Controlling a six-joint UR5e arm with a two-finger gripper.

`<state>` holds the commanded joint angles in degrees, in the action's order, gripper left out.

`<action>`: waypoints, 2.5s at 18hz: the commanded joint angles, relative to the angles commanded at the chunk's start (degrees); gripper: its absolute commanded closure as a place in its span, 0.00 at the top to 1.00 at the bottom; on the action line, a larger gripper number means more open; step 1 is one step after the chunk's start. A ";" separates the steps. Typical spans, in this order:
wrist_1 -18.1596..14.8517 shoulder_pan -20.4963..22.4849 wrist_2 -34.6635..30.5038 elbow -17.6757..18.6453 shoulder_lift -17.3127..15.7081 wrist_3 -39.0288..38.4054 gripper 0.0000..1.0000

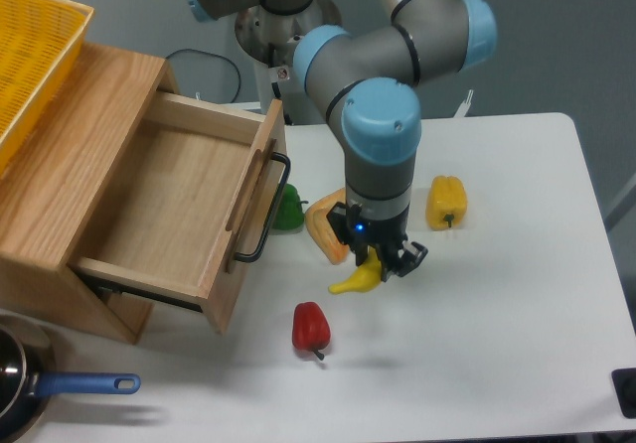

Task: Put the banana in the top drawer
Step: 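Lift the banana up off the table with the gripper, then carry the banana over the open wooden drawer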

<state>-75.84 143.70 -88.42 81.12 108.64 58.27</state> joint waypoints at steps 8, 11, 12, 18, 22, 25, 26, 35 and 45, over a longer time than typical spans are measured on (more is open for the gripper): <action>-7.74 1.15 1.92 -2.29 -3.43 -2.72 0.34; -9.06 1.85 6.85 -2.29 -4.84 -6.15 0.34; -9.67 1.85 7.03 -2.20 -5.45 -6.15 0.34; -13.36 1.58 7.21 -2.20 -8.35 -6.06 0.34; -15.56 1.59 7.38 -2.55 -10.20 -5.98 0.34; -16.97 1.59 8.17 -2.64 -12.04 -5.89 0.34; -17.32 1.50 8.52 -2.64 -12.66 -5.89 0.34; -18.90 -0.52 10.54 -2.11 -15.74 -6.77 0.35; -17.94 -4.92 11.51 -2.11 -14.69 -13.36 0.37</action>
<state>-93.78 138.78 -76.91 79.01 93.95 44.91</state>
